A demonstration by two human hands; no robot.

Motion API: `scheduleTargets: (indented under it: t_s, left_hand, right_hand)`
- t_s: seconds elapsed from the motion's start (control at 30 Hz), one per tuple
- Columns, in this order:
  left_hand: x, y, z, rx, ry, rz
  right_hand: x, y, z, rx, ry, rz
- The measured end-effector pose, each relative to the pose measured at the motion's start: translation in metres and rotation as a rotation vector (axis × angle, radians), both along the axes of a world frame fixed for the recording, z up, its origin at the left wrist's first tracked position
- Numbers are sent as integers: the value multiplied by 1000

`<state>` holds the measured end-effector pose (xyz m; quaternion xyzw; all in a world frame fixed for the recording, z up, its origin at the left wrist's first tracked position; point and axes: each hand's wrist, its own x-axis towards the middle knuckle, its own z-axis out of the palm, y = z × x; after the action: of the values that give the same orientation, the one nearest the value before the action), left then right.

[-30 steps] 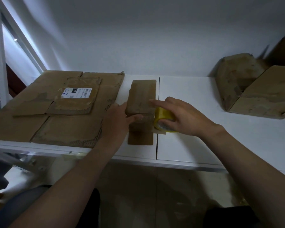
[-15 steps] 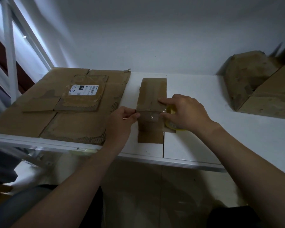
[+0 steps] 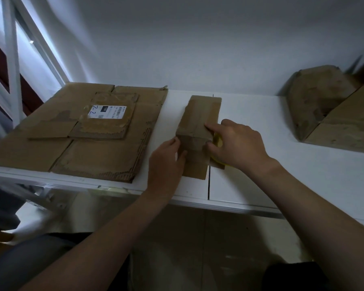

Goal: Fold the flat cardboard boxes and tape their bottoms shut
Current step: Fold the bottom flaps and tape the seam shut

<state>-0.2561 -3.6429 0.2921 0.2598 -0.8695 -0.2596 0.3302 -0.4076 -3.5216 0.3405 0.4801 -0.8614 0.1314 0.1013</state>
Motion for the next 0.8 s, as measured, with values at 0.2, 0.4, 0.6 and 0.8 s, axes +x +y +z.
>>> scheduleTargets:
  t_s: [0.2,0.4,0.6,0.8]
  left_hand:
    - [-17,-2,-2,7,-213,-8]
    - [-26,-15,12,-100,-151,76]
    - [-36,-16,-2,-147,-100,-216]
    - [-42,-25,-5,-108,-51,-188]
  right_hand:
    - [2,3,2,52,-163,50]
    - [-3,13,5,-113,-477,183]
    - [-2,22,-11,-267,-573,176]
    - [0,24,-6,-273,-467,141]
